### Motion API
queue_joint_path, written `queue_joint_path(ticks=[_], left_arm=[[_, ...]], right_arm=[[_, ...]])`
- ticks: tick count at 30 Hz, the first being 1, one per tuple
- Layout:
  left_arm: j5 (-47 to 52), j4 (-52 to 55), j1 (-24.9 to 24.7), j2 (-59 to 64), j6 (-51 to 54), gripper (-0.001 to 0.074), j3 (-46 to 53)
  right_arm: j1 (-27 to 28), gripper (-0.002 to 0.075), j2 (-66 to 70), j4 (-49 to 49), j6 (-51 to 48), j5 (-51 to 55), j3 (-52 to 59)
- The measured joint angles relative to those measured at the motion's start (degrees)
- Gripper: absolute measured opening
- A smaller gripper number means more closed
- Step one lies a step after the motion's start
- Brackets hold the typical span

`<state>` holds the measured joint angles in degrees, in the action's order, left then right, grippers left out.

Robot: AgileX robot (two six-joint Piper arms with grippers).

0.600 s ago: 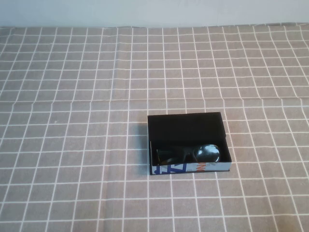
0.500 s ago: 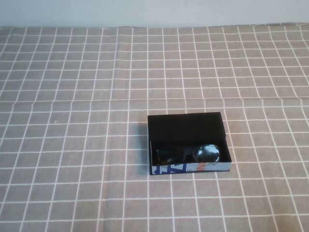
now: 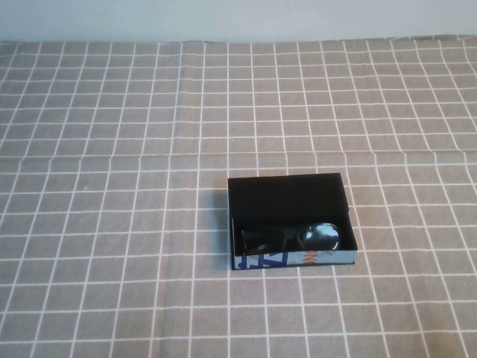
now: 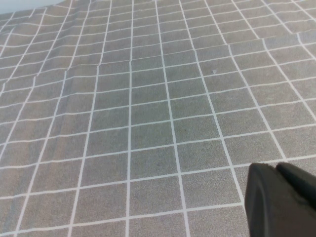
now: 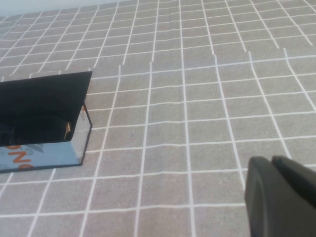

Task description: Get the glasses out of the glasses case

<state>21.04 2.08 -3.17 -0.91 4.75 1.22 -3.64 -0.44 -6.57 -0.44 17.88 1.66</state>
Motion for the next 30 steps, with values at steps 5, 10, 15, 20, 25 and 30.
queue_joint_path(ticks=[5,10,15,20,25,30], left_arm=[[0.00,0.00,0.00,0.00,0.00,-0.0004,0.00],[0.00,0.00,0.00,0.00,0.00,-0.0004,0.00],[0.00,0.00,0.00,0.00,0.00,-0.0004,0.00],[0.00,0.00,0.00,0.00,0.00,-0.0004,0.00],[0.00,0.00,0.00,0.00,0.00,-0.0004,0.00],[0.00,0.00,0.00,0.00,0.00,-0.0004,0.00]], right_arm=[[0.00,-0.0018,0.00,-2.02,0.00,0.00,0.00],[0.00,-0.0017,0.00,-5.77,0.00,0.00,0.00],[0.00,-0.0018,0.00,-20.37,0.00,-1.88,0.00],[0.00,-0.0018,0.00,-45.55,0.00,-4.50,0.00],[0.00,-0.0018,0.00,-51.78,0.00,-5.40,0.00],[0.00,-0.0018,0.00,-52.14,0.00,-5.03,0.00]])
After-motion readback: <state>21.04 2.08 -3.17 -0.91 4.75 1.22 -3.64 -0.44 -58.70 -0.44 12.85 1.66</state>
